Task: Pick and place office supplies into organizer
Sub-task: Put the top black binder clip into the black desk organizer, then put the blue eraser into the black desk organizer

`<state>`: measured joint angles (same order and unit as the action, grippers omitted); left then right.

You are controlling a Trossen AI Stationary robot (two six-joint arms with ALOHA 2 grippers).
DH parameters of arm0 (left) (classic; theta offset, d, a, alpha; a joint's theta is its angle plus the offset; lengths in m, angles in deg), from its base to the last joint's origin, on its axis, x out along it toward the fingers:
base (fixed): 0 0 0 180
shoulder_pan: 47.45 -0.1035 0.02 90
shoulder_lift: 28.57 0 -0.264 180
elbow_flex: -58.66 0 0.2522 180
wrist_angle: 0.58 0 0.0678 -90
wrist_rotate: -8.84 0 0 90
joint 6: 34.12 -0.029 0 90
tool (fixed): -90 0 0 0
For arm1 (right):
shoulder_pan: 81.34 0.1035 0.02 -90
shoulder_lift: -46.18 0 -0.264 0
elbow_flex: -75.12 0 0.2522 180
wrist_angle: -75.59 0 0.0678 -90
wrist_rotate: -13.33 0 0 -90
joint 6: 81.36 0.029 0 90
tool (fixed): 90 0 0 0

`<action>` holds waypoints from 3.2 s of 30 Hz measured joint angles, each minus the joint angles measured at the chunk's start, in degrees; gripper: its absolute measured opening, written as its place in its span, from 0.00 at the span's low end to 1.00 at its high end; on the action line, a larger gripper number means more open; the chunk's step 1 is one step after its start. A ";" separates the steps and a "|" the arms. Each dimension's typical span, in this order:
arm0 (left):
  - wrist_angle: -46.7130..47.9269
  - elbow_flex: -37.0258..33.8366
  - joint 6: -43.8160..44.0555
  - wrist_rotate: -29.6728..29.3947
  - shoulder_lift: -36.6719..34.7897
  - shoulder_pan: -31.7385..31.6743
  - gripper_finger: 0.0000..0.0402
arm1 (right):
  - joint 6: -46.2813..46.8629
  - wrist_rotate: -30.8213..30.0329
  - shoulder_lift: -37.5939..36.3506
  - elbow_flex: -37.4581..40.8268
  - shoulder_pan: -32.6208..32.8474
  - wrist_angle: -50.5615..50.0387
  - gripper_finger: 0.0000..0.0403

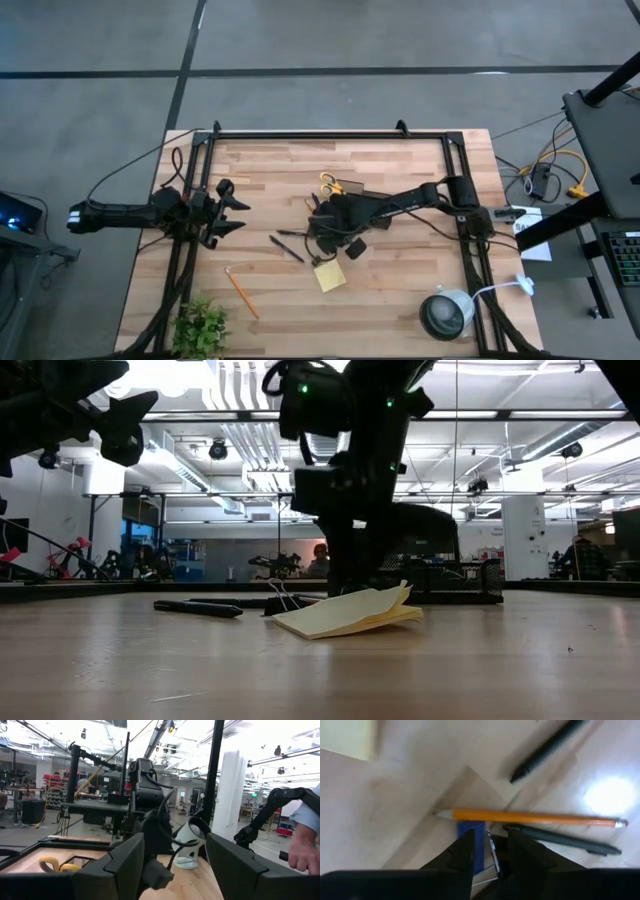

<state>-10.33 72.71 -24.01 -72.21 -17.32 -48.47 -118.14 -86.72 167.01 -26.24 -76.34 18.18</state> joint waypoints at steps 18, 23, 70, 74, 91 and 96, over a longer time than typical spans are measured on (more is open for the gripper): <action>0.02 0.00 -0.01 -0.01 -0.02 -0.01 0.50 | -0.64 3.22 1.68 -0.09 -2.16 -0.68 0.02; 0.00 0.00 -0.02 -0.01 0.00 -0.02 0.50 | 5.28 3.17 0.87 0.02 -2.22 -1.01 0.02; -0.07 0.00 -0.02 0.00 0.00 -0.02 0.50 | 16.50 -0.14 -10.03 -4.01 -0.52 -14.13 0.27; -0.06 0.00 -0.01 -0.01 0.08 -0.02 0.50 | 43.01 0.77 -6.28 -5.13 -0.48 -10.13 0.32; -0.07 0.00 -0.02 -0.01 -0.07 -0.02 0.50 | 91.95 4.08 13.18 -25.63 -0.66 -21.42 0.56; -0.55 0.00 0.06 0.00 -0.33 -0.01 0.50 | 93.11 4.06 14.89 -30.78 -1.75 -27.86 0.56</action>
<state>-10.88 72.71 -23.96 -72.21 -17.65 -48.48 -25.04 -82.66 181.91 -57.03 -78.09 -9.68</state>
